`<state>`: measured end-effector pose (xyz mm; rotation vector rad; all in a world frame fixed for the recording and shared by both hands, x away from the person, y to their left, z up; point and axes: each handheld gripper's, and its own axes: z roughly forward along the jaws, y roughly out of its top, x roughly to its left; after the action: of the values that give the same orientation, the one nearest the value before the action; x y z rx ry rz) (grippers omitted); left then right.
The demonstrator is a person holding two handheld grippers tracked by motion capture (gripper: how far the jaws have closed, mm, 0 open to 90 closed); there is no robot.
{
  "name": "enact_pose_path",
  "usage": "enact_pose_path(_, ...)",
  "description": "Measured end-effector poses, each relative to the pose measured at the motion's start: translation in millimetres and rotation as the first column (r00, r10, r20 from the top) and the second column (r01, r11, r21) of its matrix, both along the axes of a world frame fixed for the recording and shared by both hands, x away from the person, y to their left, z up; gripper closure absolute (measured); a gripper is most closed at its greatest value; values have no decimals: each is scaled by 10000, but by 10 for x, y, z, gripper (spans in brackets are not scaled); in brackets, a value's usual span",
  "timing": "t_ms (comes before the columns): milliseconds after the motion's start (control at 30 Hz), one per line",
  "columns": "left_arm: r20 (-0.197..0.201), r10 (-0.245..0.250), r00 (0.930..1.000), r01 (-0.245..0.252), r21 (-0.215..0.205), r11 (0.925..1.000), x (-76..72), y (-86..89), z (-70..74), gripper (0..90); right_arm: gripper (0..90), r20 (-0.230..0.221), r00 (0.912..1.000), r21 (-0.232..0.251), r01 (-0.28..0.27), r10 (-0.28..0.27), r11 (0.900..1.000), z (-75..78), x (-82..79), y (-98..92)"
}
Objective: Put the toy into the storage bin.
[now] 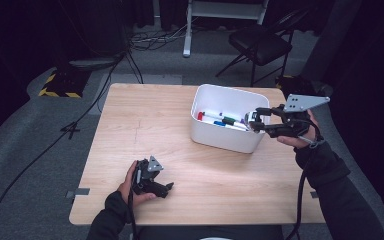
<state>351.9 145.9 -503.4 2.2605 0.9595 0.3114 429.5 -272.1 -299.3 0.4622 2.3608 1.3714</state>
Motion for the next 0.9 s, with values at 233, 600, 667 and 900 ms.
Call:
enact_pose_path(233,-1,-1,10000,1,5,10000,0,0,0,2,477,-158,9992,-132,354,-356,9993,-35,147,13)
enact_pose_path(600,-1,6,10000,-6,-6,10000,0,0,0,2,477,-550,9958,-255,712,-725,9971,-121,395,78)
enact_pose_path(667,0,3,10000,-3,-6,10000,0,0,0,2,477,-623,9950,-299,758,-775,9967,-154,454,86)
enact_pose_path(900,-1,3,10000,-3,-7,10000,0,0,0,2,477,-772,9918,-527,982,-1021,9938,-236,595,116)
